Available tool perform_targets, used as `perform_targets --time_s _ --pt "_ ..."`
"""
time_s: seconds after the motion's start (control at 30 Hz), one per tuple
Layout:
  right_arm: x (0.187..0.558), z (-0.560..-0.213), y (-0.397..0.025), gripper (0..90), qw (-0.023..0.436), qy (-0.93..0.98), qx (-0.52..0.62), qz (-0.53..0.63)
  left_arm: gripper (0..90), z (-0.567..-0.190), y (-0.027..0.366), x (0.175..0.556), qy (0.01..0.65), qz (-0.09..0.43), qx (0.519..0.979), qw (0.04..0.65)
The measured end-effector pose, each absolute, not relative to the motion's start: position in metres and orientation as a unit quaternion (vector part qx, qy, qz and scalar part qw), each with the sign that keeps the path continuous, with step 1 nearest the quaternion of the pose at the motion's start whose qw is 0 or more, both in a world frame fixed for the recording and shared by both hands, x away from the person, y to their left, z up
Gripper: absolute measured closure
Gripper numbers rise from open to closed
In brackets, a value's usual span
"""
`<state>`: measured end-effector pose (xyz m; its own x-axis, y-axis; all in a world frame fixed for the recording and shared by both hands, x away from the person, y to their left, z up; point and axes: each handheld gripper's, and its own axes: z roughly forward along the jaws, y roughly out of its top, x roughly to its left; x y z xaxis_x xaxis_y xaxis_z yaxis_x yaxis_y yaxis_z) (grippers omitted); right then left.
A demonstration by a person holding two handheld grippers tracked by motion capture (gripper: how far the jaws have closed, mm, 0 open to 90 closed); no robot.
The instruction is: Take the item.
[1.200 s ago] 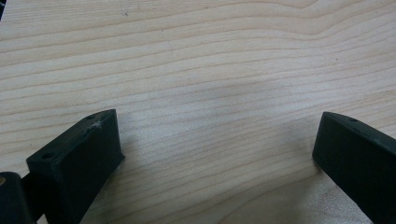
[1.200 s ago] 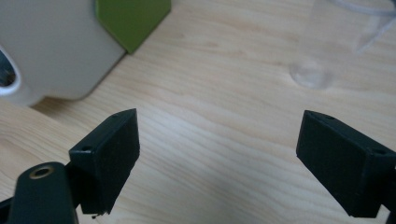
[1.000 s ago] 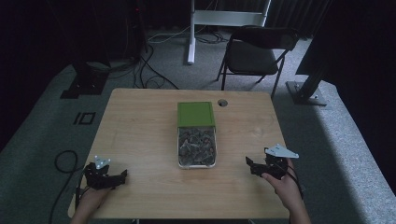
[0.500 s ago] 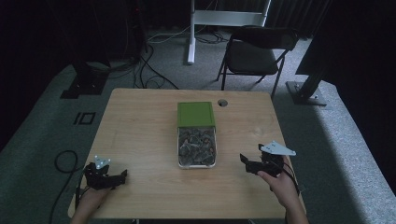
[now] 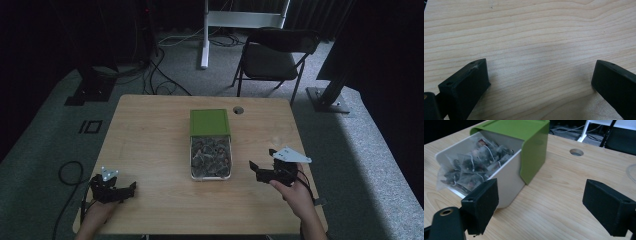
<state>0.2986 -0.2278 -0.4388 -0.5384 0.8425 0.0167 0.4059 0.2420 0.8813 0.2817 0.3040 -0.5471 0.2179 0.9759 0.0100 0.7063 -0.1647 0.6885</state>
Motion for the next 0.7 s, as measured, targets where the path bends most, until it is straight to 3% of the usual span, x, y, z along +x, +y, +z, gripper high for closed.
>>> perform_targets --time_s 0.7 --pt "0.304 -0.429 -0.192 13.3 0.225 0.767 0.375 0.470 1.7 -0.547 0.304 0.282 0.579 0.235 0.726 0.286"
